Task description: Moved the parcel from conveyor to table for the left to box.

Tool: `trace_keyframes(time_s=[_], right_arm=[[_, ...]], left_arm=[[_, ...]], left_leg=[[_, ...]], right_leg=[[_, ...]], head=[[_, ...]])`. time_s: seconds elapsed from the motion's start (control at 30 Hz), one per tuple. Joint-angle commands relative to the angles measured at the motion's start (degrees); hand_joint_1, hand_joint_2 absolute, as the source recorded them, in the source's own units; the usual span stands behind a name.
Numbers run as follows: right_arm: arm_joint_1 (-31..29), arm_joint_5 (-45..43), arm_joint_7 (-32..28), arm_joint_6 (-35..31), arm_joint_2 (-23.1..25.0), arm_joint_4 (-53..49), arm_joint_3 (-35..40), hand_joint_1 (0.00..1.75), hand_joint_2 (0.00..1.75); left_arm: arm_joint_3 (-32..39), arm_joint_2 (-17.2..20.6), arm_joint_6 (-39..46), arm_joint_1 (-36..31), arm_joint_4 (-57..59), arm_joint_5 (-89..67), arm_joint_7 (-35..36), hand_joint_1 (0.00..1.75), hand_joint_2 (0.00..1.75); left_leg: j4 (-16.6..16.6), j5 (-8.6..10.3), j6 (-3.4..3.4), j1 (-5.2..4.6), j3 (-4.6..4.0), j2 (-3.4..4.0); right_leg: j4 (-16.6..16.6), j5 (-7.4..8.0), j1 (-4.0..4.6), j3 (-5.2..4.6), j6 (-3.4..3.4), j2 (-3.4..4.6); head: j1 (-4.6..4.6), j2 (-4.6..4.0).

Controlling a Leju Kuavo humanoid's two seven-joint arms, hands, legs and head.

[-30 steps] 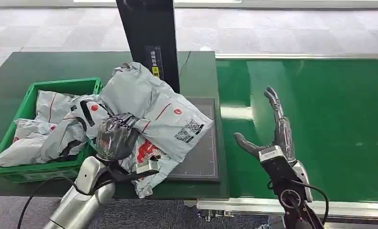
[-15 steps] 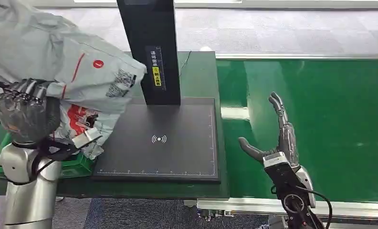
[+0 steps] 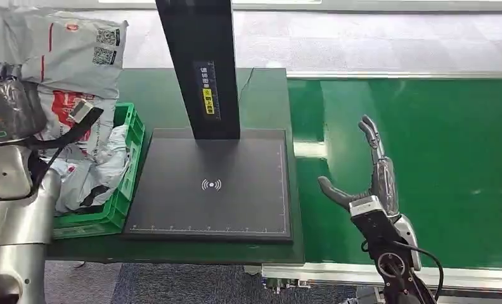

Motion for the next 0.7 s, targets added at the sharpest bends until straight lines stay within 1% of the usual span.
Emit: trace_keyframes(time_s=[0.03,0.1,0.13,0.2,0.23,0.27,0.4,0.5,0.63,0.67,0.7], right_arm=[[-1.61,0.71,1.15,0.22,0.40,1.68,0.45,0.00,1.75],[-2.21,1.02,1.29,0.49,0.59,2.13,0.62,0.00,1.75],[-2.67,1.08,1.42,0.58,0.64,2.51,0.65,0.00,1.75],[-3.15,1.11,1.56,0.77,0.72,2.99,0.68,0.00,1.75],[-3.57,1.17,1.75,0.98,0.73,3.27,0.86,0.00,1.75],[-3.76,1.17,1.78,1.01,0.74,3.38,0.87,0.00,1.75],[-4.08,1.16,1.85,1.10,0.59,3.61,0.97,0.00,1.75],[-4.37,1.10,1.93,1.18,0.03,3.95,1.01,0.00,1.75],[-4.55,0.43,1.73,1.28,-0.68,4.65,1.31,0.00,1.75],[-4.49,0.34,1.69,1.26,-0.66,4.90,1.31,0.00,1.75],[-4.44,0.14,1.29,1.13,-0.68,5.15,1.39,0.00,1.75]], left_arm=[[-5.93,4.06,-22.74,-19.43,42.19,1.64,2.13,1.75,1.75],[-5.85,4.74,-26.39,-19.07,44.41,3.45,1.07,1.75,1.75],[-4.84,4.43,-28.39,-18.58,45.20,5.38,0.67,1.75,1.75],[-4.23,4.04,-28.90,-18.10,45.18,6.79,0.93,1.75,1.75],[-3.79,3.49,-30.92,-17.63,45.16,8.65,1.53,1.75,1.75],[-4.03,3.20,-31.19,-17.21,45.10,8.82,1.46,1.75,1.75],[-5.14,2.38,-33.13,-16.01,44.50,10.68,0.51,1.75,1.75],[-6.63,1.50,-35.24,-15.68,44.54,11.51,-1.48,1.75,1.75],[-10.35,0.35,-41.06,-15.16,44.28,14.23,-8.13,1.75,1.75],[-11.54,0.03,-44.13,-15.10,44.50,15.59,-11.29,1.75,1.75],[-12.38,-0.04,-44.97,-14.96,44.40,16.20,-12.15,1.75,1.75]], left_leg=[[0.07,0.08,0.00,0.03,-0.11,-0.10],[-0.05,0.13,0.02,-0.01,-0.04,0.03],[-0.02,0.07,0.01,-0.01,0.01,0.13],[-0.07,0.08,0.01,-0.02,0.01,0.30],[-0.02,0.05,0.01,-0.01,0.00,0.32],[-0.11,0.11,0.02,0.00,-0.02,0.35],[-0.04,0.09,0.02,-0.01,-0.10,0.24],[-0.03,0.09,0.02,-0.03,-0.12,0.21],[-0.03,0.10,0.02,-0.04,-0.11,0.12],[-0.10,0.18,0.04,-0.04,-0.12,0.09],[-0.12,0.16,0.03,-0.04,-0.09,0.07]], right_leg=[[0.04,0.07,0.03,-0.07,-0.02,-0.10],[-0.03,0.16,0.00,-0.05,-0.06,0.03],[0.00,0.13,-0.01,-0.03,-0.04,0.12],[-0.02,0.16,-0.01,-0.07,-0.05,0.28],[0.02,0.12,-0.01,-0.08,-0.05,0.28],[-0.07,0.20,0.01,-0.11,-0.06,0.32],[-0.03,0.14,0.00,-0.14,-0.04,0.21],[0.00,0.13,-0.02,-0.15,-0.03,0.18],[-0.02,0.13,-0.04,-0.12,-0.03,0.09],[-0.10,0.20,-0.03,-0.12,-0.03,0.06],[-0.12,0.19,-0.03,-0.09,-0.03,0.05]], head=[[-0.02,0.00],[-0.02,0.00],[0.00,0.00],[0.00,0.00],[-0.02,0.00],[-0.02,0.00],[-0.02,0.00],[-0.02,0.00],[-0.02,-0.02],[-0.02,-0.02],[-0.02,-0.02]])
